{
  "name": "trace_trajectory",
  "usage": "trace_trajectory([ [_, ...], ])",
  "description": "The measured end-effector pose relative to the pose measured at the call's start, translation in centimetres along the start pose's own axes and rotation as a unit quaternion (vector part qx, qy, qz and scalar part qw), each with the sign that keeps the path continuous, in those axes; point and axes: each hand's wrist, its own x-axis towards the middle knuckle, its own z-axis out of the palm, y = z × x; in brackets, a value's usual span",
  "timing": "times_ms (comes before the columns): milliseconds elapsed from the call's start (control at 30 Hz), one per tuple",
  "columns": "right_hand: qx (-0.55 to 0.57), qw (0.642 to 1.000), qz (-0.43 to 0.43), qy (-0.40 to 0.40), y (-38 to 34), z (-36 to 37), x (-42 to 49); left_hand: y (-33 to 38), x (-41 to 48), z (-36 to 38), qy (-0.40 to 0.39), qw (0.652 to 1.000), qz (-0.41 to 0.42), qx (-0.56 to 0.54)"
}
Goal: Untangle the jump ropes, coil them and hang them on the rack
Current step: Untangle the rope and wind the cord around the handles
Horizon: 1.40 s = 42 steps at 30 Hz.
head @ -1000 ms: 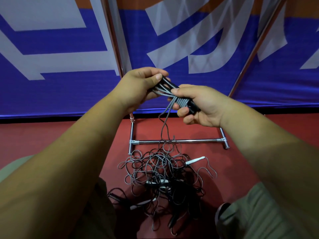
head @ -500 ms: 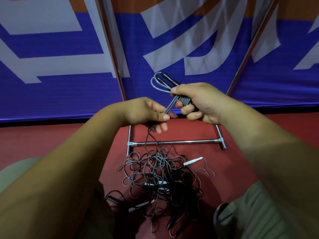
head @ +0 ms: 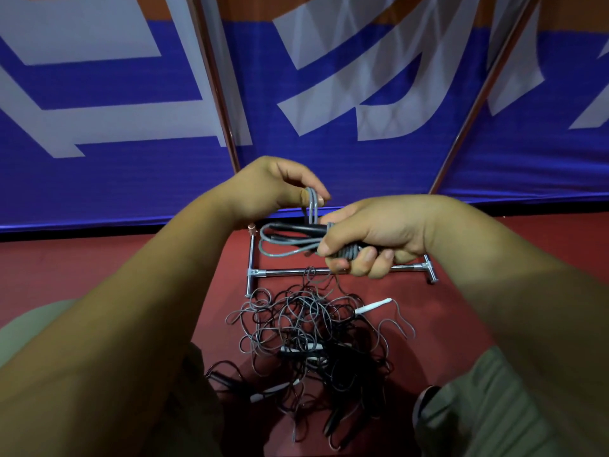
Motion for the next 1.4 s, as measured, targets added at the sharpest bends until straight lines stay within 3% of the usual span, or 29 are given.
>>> trace_trajectory([
  [133, -0.053, 0.996, 0.028, 0.062, 0.4, 0.1, 1.0, 1.4, -0.1, 0.2, -0.005, 0.999, 0.018, 0.05],
  [267, -0.127, 0.979, 0.042, 0.152, 0.8, -1.1, 1.9, 2.2, -0.1, 0.1, -0.052, 0.969, 0.049, 0.235],
  [367, -0.18, 0.94, 0.002, 0.289, 1.3, -2.4, 2.5, 2.0, -0.3, 0.2, -0.063, 0.935, 0.039, 0.345],
  [467, -0.134, 0.921, -0.067, 0.36, 1.0, -2.9, 2.7, 1.3, -0.3, 1.3, -0.018, 0.919, -0.015, 0.394],
  [533, -0.077, 0.926, -0.11, 0.352, 0.4, -2.6, 2.8, 0.7, -0.2, 2.3, 0.016, 0.925, -0.065, 0.374],
  [667, 0.024, 0.934, -0.167, 0.314, -0.7, -1.3, 2.4, 1.0, -0.8, 3.7, 0.052, 0.969, -0.215, 0.106],
  [767, 0.118, 0.927, -0.188, 0.303, -1.4, -1.1, 1.9, 1.6, -1.3, 3.1, 0.085, 0.974, -0.199, -0.064],
  [833, 0.161, 0.918, -0.199, 0.304, -1.7, -1.1, 1.7, 1.7, -1.7, 2.3, 0.076, 0.981, -0.142, -0.109],
  [933, 0.186, 0.915, -0.199, 0.299, -1.7, -1.2, 1.8, 2.0, -2.2, 1.2, 0.054, 0.99, -0.043, -0.119],
  [1033, 0.191, 0.919, -0.196, 0.285, -1.8, -1.2, 1.8, 2.2, -2.6, 0.7, 0.019, 0.99, -0.005, -0.143],
  [1133, 0.204, 0.914, -0.205, 0.284, -2.1, -1.3, 1.5, 2.0, -2.9, 0.5, 0.002, 0.996, -0.012, -0.094],
  [1267, 0.189, 0.916, -0.203, 0.289, -2.1, -1.4, 1.2, 1.2, -3.1, 0.3, -0.052, 0.997, -0.025, 0.059],
  [1400, 0.171, 0.927, -0.19, 0.275, -1.8, -1.2, 1.3, 0.0, -2.4, 0.8, -0.086, 0.987, -0.073, 0.118],
])
